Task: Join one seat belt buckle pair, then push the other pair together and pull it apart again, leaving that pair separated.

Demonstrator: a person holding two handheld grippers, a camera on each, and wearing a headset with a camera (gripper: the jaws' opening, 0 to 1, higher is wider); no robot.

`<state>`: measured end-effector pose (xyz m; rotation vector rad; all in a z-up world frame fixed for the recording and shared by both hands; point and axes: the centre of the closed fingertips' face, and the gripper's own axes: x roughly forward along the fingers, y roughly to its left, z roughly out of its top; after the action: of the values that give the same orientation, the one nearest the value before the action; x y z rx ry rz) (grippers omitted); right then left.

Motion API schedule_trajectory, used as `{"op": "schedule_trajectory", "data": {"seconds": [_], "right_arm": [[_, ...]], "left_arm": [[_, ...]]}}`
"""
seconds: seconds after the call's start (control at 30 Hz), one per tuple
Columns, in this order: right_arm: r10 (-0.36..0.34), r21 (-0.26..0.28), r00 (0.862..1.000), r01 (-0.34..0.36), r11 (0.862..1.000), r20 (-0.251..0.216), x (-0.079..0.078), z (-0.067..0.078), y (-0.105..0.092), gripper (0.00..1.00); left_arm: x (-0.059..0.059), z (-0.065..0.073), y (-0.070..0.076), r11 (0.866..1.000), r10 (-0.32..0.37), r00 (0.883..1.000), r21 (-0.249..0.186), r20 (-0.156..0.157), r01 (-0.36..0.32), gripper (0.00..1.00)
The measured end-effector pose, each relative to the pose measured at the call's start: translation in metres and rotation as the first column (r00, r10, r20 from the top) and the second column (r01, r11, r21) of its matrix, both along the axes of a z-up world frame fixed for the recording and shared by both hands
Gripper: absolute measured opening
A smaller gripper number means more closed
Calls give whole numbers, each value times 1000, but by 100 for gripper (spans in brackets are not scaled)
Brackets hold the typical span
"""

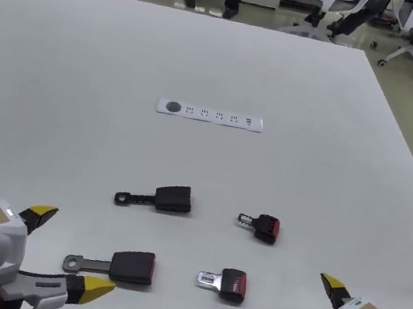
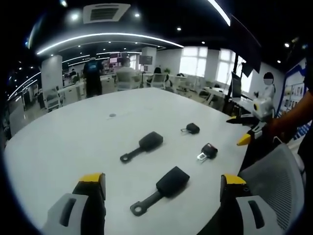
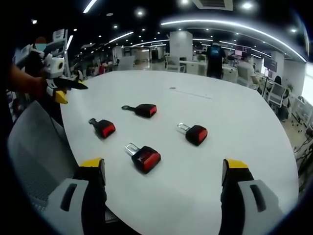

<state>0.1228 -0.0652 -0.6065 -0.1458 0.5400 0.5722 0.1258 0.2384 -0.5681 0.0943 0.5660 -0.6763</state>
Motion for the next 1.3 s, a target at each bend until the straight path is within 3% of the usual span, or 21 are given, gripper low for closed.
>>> {"op": "schedule_trajectory", "data": {"seconds": [0.2, 0.27, 0.47, 0.57, 0.63, 0.7, 0.83, 1.03, 1.23, 1.3], "right_arm": [[62, -28, 998, -63, 998, -19, -3, -6, 10, 100], [70, -12, 997, -70, 997, -23, -2, -5, 13, 100], [126, -22, 991, -127, 992, -49, -1, -8, 20, 100], [164, -25, 985, -165, 986, -58, 1, -9, 24, 100], [189, -36, 980, -192, 981, -66, 2, -10, 26, 99], [204, -23, 976, -207, 978, -79, 5, -12, 27, 99], [246, -32, 963, -251, 968, -106, 10, -19, 29, 97], [318, -54, 941, -326, 944, -118, 13, -23, 40, 92], [355, -50, 922, -367, 929, -157, 13, -36, 46, 91], [377, -66, 911, -392, 917, -169, 13, -42, 47, 91]], "left_arm": [[1, -4, -4, 1000, -18, 1000, 5, -9, 18, 100], [2, -8, -3, 1000, -25, 1000, 9, -15, 25, 100], [4, -14, -2, 995, -80, 997, 56, 2, 80, 100], [2, -16, -4, 993, -105, 994, 60, -17, 106, 100], [-1, -19, -4, 987, -131, 991, 93, -24, 132, 100], [2, -23, -1, 987, -137, 990, 86, -30, 139, 99], [4, -25, -7, 981, -165, 986, 101, -21, 167, 98], [8, -35, -17, 970, -209, 977, 120, -45, 213, 95], [10, -38, -28, 962, -236, 970, 129, -58, 242, 91], [11, -41, -30, 959, -245, 967, 129, -66, 252, 90]]}}
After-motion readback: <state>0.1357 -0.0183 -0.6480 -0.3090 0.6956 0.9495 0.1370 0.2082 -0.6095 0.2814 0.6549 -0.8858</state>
